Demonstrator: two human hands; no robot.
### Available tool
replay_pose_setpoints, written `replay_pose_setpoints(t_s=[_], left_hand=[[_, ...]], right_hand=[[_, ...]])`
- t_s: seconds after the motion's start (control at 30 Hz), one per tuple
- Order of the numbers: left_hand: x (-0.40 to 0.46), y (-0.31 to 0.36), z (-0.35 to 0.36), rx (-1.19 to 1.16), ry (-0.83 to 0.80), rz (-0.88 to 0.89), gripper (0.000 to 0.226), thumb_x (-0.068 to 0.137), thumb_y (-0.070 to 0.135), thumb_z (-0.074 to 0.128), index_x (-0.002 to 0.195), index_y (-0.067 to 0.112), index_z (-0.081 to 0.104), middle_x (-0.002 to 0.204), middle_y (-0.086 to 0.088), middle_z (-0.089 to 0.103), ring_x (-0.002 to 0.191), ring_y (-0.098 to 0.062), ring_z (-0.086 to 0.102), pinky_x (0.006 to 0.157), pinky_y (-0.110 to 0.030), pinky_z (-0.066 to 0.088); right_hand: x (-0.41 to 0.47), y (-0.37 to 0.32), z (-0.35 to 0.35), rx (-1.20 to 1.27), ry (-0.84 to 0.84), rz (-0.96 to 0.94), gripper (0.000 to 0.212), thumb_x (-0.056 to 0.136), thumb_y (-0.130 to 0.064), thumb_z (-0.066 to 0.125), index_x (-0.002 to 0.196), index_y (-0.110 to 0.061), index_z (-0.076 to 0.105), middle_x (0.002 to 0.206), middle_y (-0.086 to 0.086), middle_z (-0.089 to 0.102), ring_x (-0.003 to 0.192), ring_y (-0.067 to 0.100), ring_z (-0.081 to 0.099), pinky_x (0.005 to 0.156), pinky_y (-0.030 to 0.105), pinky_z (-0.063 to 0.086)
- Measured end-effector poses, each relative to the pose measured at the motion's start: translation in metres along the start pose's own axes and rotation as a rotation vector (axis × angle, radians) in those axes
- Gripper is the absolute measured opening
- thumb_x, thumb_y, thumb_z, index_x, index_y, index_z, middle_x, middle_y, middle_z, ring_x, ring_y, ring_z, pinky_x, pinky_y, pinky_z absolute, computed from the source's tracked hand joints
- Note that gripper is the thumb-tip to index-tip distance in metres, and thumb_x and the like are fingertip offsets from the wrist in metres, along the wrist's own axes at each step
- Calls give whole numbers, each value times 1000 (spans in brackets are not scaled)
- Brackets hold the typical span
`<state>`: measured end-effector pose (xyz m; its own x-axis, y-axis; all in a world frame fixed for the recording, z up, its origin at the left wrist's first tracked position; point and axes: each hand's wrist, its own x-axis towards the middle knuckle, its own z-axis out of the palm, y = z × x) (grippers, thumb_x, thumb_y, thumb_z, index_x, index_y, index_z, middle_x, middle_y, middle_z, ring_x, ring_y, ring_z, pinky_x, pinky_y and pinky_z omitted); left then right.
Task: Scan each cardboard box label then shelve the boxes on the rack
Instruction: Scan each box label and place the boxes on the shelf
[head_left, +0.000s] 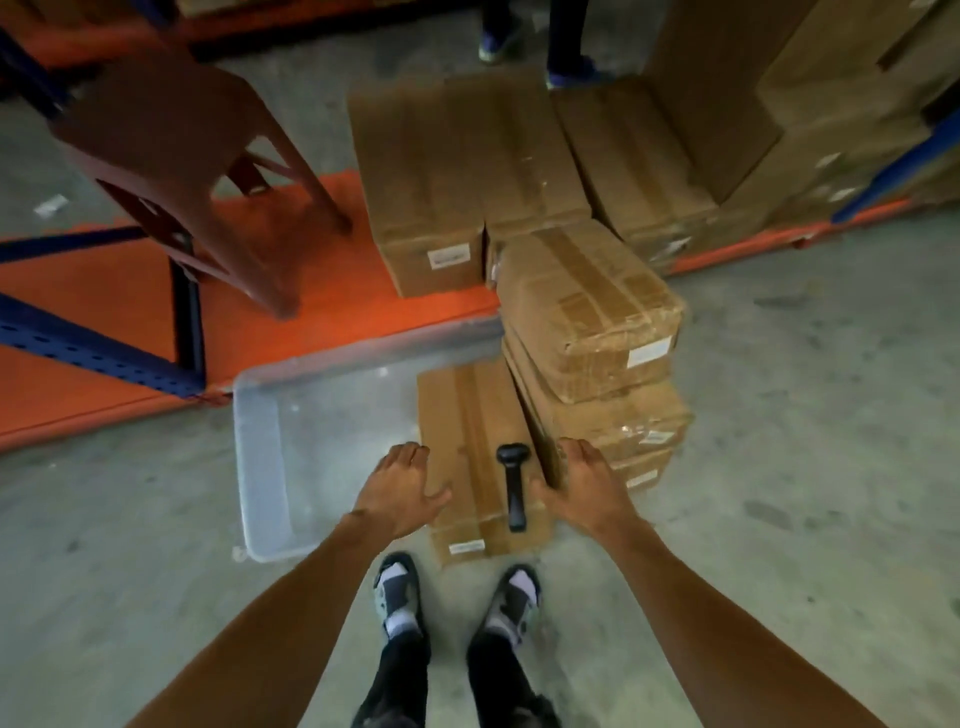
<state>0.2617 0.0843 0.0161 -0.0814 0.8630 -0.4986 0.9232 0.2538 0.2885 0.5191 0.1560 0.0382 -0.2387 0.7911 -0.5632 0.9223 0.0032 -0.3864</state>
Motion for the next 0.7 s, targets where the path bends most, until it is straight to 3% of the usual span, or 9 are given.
replay_pose_setpoints(t_s=[0.33, 0.5, 0.6, 0.7], left_hand=[[49, -46, 182, -24, -66, 93, 78, 92, 58, 59, 149, 6, 43, 154, -13, 43, 142, -30, 39, 118, -38, 29], [53, -58, 228, -23, 12, 257, 66, 94, 40, 66, 145, 2, 50, 153, -15, 46, 142, -36, 42, 117, -55, 30], [53, -64, 240, -56, -47, 190, 65, 102, 47, 47, 157, 18, 29, 166, 2, 21, 154, -20, 15, 124, -50, 8], [55, -66, 244, -114, -97, 141, 63, 105, 47, 38, 160, 26, 17, 168, 12, 7, 155, -11, 0, 124, -51, 11]], right_hand=[[97, 25, 158, 61, 69, 87, 95, 87, -63, 71, 157, -17, 25, 140, 17, 46, 125, 39, 54, 98, 43, 49], [122, 35, 205, 46, 128, 176, 100, 89, -51, 74, 160, -27, 7, 143, 19, 47, 122, 40, 59, 94, 47, 52], [123, 39, 214, 66, 234, 134, 88, 91, -32, 74, 157, -26, 17, 135, 17, 59, 113, 40, 67, 86, 47, 56], [121, 40, 209, 116, 233, 147, 82, 92, -28, 72, 155, -26, 20, 125, 16, 68, 106, 41, 70, 84, 47, 56]])
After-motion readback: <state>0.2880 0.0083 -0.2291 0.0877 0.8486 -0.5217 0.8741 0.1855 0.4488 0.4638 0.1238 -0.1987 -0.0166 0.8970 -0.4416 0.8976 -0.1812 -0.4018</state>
